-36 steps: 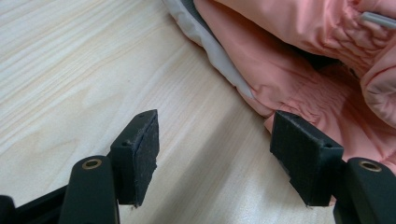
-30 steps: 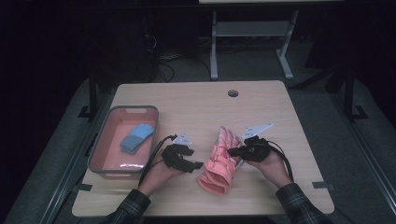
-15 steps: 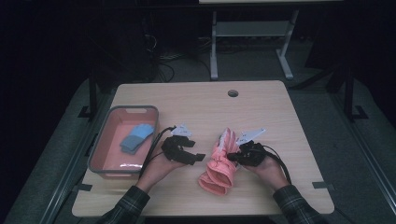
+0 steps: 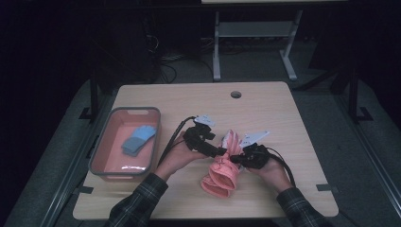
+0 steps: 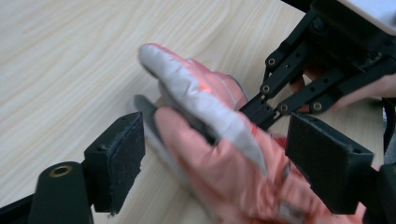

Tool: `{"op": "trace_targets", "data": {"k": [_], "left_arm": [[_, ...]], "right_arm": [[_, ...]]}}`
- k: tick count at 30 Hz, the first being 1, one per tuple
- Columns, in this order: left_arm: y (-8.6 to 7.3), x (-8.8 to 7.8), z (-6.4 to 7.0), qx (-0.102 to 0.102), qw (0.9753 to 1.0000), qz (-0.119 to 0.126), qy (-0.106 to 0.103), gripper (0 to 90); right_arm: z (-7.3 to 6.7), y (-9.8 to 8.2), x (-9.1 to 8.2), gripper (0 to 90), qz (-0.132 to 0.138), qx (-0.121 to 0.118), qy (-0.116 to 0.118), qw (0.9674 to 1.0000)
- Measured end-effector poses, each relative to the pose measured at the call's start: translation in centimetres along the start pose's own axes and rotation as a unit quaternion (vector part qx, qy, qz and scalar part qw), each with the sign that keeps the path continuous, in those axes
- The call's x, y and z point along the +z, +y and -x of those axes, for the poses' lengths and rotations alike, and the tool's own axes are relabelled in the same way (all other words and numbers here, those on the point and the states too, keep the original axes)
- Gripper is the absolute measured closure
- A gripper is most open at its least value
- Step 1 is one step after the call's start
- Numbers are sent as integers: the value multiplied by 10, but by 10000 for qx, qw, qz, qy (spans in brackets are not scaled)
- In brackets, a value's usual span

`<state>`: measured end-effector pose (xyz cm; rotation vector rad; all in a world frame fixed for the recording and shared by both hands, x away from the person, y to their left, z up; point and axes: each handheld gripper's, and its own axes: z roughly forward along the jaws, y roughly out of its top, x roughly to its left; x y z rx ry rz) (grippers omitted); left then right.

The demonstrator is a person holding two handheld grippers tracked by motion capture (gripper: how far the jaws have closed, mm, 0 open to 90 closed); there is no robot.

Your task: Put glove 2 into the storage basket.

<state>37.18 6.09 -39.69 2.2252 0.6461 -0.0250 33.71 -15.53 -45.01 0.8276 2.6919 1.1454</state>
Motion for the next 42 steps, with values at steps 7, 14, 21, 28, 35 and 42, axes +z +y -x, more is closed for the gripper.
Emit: {"op": "trace_targets", "data": {"k": [7,14,21,28,35,42], "left_arm": [[-5,23,-7,-117,9995,-279,-121,149],[-23,49,-16,-458,9971,-496,-363,135],[-34,54,-25,-833,9932,-453,-677,126],[-34,56,-24,-764,9926,-452,-832,161],[-34,57,-25,-906,9880,-553,-1119,313],[-34,54,-24,-870,9887,-588,-1066,458]], "right_arm": [[0,-1,0,900,12,-7,2,10000],[-1,-1,1,900,-20,-80,-29,10000],[-1,-2,1,900,-31,-99,-36,9999],[-2,-3,2,900,-32,-113,-33,9999],[-2,-2,3,900,-40,-173,-34,9998],[0,-2,4,900,-11,-165,-20,9999]]}}
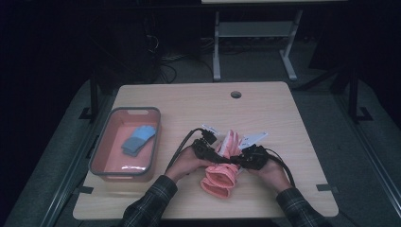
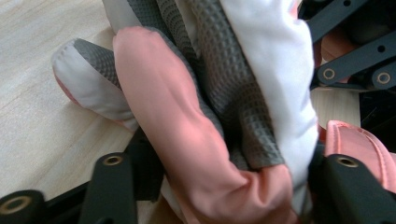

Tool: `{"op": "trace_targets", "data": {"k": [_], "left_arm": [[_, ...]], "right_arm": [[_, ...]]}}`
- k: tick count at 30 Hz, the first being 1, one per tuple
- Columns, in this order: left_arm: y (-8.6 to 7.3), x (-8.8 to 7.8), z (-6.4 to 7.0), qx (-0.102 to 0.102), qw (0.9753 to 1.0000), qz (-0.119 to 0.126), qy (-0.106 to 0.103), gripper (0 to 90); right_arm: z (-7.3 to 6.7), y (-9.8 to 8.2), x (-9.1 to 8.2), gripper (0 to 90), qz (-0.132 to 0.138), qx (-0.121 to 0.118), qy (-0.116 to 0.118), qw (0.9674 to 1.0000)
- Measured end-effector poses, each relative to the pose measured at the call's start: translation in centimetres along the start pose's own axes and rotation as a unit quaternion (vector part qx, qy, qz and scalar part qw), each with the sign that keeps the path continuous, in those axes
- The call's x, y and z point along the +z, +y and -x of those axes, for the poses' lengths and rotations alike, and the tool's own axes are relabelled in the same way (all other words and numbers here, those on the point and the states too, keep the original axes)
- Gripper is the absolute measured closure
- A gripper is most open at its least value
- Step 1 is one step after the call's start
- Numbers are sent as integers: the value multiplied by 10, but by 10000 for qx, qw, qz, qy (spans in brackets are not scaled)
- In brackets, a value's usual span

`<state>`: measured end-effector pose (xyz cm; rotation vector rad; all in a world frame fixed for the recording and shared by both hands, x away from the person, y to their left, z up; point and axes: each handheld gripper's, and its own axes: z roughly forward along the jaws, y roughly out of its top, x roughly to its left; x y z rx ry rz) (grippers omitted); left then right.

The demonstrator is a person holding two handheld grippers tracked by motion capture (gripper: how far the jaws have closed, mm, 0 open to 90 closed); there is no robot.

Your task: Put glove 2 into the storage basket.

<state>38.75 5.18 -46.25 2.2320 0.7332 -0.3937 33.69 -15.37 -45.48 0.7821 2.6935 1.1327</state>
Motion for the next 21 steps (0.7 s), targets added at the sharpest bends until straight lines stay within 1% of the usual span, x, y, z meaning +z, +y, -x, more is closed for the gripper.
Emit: {"op": "trace_targets", "data": {"k": [2,4,7,8,10,11,13,15,18,19,21], "left_arm": [[-1,-1,0,-16,10000,52,5,495],[-2,-2,-1,3,9999,81,-76,519],[-1,-3,-1,93,9999,22,-66,544],[-1,-3,0,107,9999,15,-59,552],[-1,-4,1,118,9999,33,-51,572],[-1,-4,1,90,9999,47,-46,576],[-2,-6,1,74,9999,64,-100,586],[-2,-8,1,73,9999,88,-115,597],[-2,-13,3,86,9999,119,-89,607],[-1,-15,4,101,9998,141,-68,608],[-1,-22,6,143,9997,173,16,610]], "right_arm": [[1,-1,-1,900,56,42,34,10000],[4,-2,-5,900,109,112,152,9998],[5,-1,-13,834,149,219,295,9992],[5,-1,-15,807,180,206,324,9991],[5,-1,-20,782,221,222,330,9990],[5,-1,-23,750,269,227,325,9988],[6,-1,-29,722,395,299,360,9981],[7,-3,-37,638,535,374,334,9973],[8,-9,-47,502,744,480,204,9959],[8,-13,-50,447,791,502,104,9955],[9,-20,-53,384,829,532,-86,9951]]}}
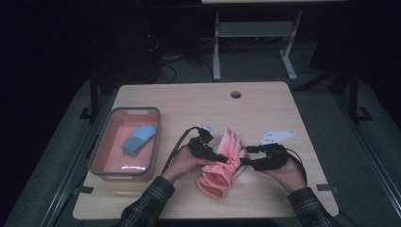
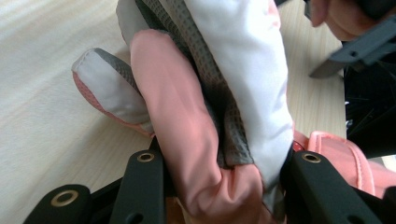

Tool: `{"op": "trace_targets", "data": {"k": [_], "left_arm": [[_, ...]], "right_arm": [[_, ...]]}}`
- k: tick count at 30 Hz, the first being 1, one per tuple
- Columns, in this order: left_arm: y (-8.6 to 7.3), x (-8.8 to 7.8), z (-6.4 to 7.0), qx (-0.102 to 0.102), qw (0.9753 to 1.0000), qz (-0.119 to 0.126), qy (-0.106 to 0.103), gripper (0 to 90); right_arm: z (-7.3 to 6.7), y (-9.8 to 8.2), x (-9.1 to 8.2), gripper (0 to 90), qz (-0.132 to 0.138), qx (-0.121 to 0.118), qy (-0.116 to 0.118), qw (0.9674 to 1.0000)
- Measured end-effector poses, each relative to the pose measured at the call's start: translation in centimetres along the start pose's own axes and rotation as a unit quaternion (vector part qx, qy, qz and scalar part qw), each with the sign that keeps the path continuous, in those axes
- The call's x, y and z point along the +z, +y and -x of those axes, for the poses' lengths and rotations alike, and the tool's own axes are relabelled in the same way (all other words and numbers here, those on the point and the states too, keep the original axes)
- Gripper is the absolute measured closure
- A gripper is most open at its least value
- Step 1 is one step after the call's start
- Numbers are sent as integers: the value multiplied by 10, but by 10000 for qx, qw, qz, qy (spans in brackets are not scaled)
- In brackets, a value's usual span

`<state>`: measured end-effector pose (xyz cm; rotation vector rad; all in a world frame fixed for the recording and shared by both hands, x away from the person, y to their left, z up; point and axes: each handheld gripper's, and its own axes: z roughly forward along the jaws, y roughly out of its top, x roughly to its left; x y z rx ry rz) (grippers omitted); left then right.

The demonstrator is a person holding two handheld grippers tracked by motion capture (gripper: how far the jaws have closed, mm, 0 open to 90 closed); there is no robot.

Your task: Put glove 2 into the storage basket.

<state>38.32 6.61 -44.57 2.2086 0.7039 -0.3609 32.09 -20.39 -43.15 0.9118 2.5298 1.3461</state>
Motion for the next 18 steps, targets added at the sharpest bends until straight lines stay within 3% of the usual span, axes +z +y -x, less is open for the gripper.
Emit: {"op": "trace_targets", "data": {"k": [5,9,14,18], "left_arm": [[1,-17,5,54,9998,84,164,610],[2,-28,9,90,9994,174,282,610],[4,-45,16,55,9985,397,370,611],[5,-63,21,54,9975,427,565,609]], "right_arm": [[10,-19,-5,286,-100,210,-439,9988],[20,-33,-6,235,-245,410,-781,9958],[33,-42,2,171,-516,449,-1470,9868],[36,-45,6,141,-626,468,-1555,9847]]}}
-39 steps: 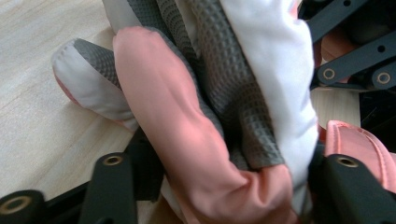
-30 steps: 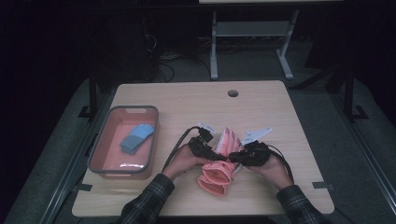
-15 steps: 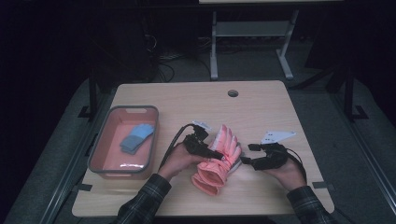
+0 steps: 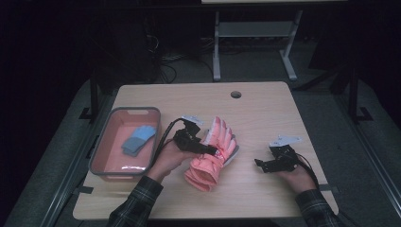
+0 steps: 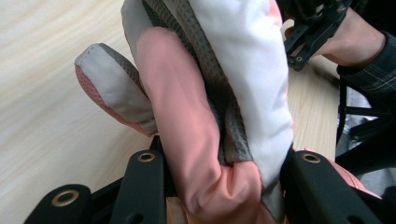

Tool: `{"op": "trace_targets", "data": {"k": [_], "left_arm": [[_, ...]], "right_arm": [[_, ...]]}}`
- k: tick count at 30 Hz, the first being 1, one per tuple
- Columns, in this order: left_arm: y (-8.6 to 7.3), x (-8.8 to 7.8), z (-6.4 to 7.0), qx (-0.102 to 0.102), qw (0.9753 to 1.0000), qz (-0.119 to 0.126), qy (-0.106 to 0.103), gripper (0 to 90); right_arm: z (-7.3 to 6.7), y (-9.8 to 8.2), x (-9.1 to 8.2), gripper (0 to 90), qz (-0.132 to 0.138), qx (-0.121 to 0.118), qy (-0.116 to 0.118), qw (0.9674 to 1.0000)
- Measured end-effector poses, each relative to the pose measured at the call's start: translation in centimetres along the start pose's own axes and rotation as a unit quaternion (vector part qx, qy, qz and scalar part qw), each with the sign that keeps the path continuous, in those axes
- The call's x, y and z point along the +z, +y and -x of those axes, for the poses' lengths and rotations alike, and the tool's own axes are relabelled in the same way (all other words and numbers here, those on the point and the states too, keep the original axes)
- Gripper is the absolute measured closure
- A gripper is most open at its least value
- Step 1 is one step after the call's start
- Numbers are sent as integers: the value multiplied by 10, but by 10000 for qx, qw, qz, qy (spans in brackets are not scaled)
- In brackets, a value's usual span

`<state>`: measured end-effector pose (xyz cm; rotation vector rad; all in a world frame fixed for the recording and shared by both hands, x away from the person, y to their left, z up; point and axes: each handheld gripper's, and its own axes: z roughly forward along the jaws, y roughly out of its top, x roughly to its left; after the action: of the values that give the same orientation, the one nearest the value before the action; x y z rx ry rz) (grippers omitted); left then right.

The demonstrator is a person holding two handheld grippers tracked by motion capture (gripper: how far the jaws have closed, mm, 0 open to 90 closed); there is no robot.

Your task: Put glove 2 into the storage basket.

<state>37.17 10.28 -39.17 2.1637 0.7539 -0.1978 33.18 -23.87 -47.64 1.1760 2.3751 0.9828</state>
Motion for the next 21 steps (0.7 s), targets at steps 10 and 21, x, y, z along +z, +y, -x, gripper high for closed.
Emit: {"op": "trace_targets", "data": {"k": [10,21], "left_arm": [[2,-49,-9,-184,9988,215,393,607],[0,-105,-19,-363,9950,462,811,607]], "right_arm": [[1,-5,4,104,152,115,11,9998],[0,-6,3,97,131,158,-4,9998]]}}
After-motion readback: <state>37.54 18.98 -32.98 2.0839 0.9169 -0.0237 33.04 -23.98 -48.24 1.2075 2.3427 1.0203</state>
